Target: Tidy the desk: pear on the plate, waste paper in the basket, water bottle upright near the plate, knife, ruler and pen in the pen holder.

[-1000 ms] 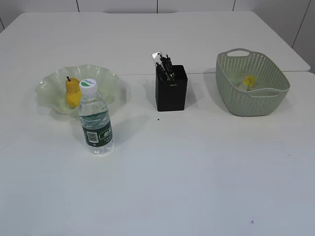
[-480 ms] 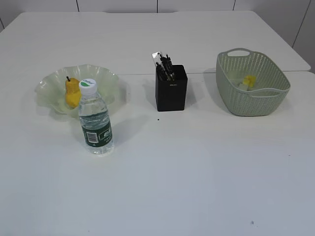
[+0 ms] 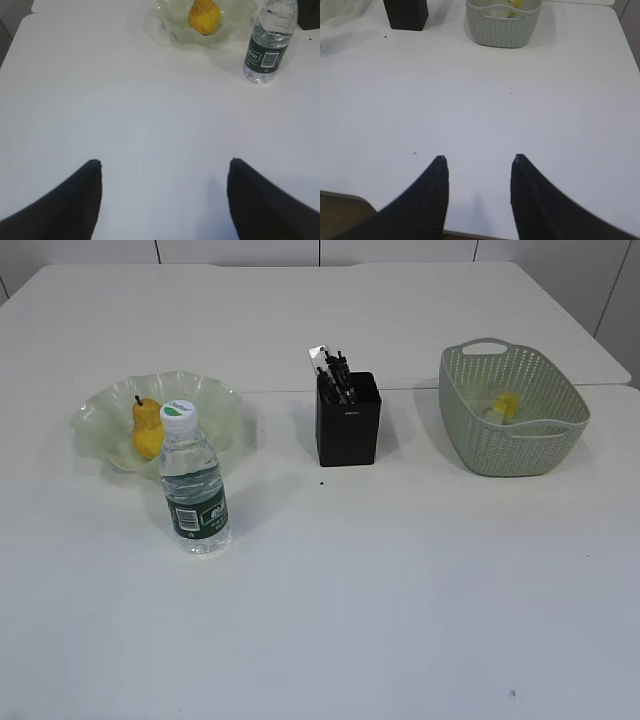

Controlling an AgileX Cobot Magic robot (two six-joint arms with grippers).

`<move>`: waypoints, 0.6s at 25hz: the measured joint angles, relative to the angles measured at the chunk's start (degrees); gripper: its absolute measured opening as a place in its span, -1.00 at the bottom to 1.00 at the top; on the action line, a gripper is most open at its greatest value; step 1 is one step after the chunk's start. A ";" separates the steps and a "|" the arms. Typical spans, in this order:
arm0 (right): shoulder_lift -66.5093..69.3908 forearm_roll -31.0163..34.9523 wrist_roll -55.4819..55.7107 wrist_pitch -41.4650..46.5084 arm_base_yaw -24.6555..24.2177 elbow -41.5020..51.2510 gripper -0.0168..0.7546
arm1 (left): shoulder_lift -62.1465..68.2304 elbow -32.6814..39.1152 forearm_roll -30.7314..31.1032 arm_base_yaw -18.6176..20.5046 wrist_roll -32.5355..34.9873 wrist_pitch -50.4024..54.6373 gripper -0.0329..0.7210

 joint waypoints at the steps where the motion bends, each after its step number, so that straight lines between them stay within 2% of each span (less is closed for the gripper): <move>1: 0.00 0.00 0.00 0.00 0.00 0.00 -0.15 | 0.00 0.00 0.00 0.00 0.00 0.00 0.59; 6: 0.00 -0.10 0.00 0.00 0.00 0.00 -0.06 | 0.00 0.00 -0.23 0.00 0.00 0.00 0.60; 15: 0.00 -0.10 0.00 -0.03 0.00 0.00 -0.06 | 0.00 0.00 -0.34 0.00 0.00 -0.14 0.60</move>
